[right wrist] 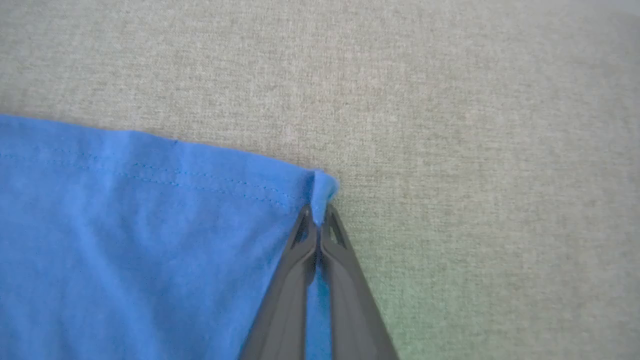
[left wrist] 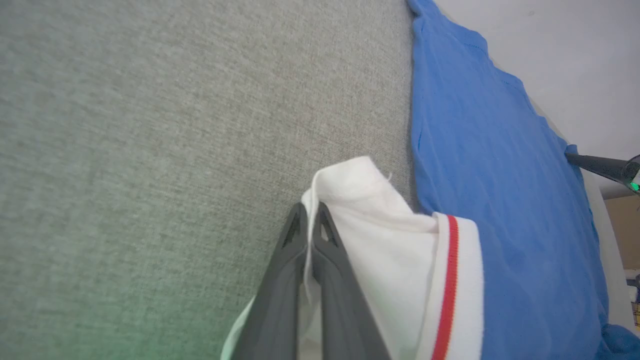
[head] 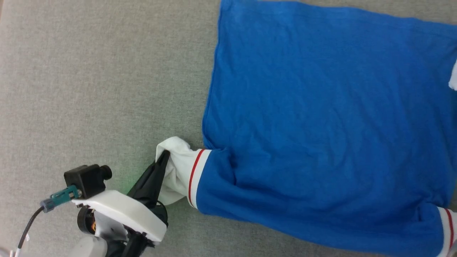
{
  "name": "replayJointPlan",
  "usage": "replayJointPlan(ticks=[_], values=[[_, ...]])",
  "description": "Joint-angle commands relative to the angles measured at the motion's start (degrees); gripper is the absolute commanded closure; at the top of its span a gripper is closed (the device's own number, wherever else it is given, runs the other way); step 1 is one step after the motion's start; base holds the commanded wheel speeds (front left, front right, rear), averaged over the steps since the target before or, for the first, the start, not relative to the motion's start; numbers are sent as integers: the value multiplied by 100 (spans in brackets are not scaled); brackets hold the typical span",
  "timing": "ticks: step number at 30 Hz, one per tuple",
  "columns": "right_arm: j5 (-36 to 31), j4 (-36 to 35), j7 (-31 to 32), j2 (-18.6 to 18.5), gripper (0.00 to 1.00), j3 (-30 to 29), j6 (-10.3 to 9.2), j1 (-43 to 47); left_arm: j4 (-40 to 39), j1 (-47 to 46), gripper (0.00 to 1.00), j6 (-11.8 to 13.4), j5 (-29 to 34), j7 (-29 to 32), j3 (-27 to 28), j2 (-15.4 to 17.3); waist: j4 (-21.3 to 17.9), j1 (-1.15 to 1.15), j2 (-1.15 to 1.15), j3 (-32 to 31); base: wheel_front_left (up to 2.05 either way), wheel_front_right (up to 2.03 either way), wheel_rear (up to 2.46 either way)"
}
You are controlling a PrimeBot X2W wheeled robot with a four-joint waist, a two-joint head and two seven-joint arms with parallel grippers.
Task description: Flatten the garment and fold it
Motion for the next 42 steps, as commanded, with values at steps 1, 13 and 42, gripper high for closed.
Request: replayJointPlan(ticks=[1, 13, 42], values=[[56, 58, -101, 34, 100, 85, -4, 36, 77, -41, 100, 19, 15, -43, 42, -21, -123, 0, -1, -151, 0, 0, 0], [985, -1096, -471, -165, 100, 4, -4, 667, 91, 431, 100, 246, -66, -127, 199, 80, -727, 0, -1, -1092, 0, 0, 0], [1262, -1345, -1761, 930, 100, -304, -4, 5431, -333, 1318, 100, 649, -129, 18, 164, 325, -1262, 0, -1, -2121, 0, 0, 0]])
